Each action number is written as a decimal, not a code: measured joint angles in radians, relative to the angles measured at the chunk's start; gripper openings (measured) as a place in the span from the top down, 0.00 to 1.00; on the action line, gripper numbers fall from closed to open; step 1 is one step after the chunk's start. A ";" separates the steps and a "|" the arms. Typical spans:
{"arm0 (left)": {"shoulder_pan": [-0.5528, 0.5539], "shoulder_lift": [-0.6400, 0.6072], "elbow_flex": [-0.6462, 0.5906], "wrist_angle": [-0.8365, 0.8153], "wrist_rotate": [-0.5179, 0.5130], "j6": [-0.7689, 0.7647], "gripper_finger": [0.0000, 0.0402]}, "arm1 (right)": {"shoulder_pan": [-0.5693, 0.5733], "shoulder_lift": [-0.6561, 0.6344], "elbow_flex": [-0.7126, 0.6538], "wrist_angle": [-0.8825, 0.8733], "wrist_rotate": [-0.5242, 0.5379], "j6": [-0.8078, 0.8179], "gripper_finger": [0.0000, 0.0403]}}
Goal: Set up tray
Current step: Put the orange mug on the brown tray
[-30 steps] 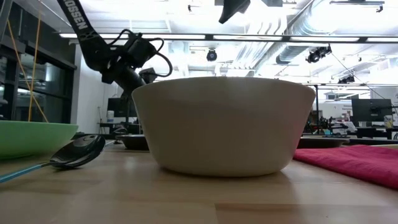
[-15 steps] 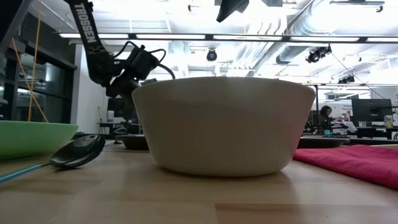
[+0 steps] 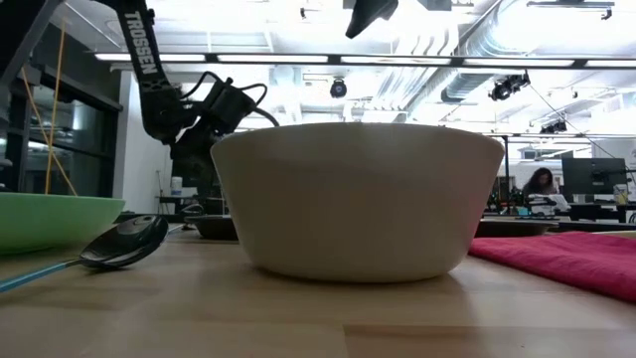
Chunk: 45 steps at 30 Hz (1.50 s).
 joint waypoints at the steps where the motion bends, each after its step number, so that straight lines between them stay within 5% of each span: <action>1: 0.000 0.000 0.000 -0.001 -0.001 0.006 0.91 | 0.000 0.000 0.000 0.000 0.000 0.000 0.96; 13: 0.000 0.000 0.000 -0.031 -0.023 0.020 0.80 | 0.000 0.000 0.000 0.008 0.000 0.003 0.96; 45: 0.000 0.000 0.000 -0.097 -0.034 0.030 0.81 | 0.000 0.000 0.000 0.008 -0.001 0.010 0.96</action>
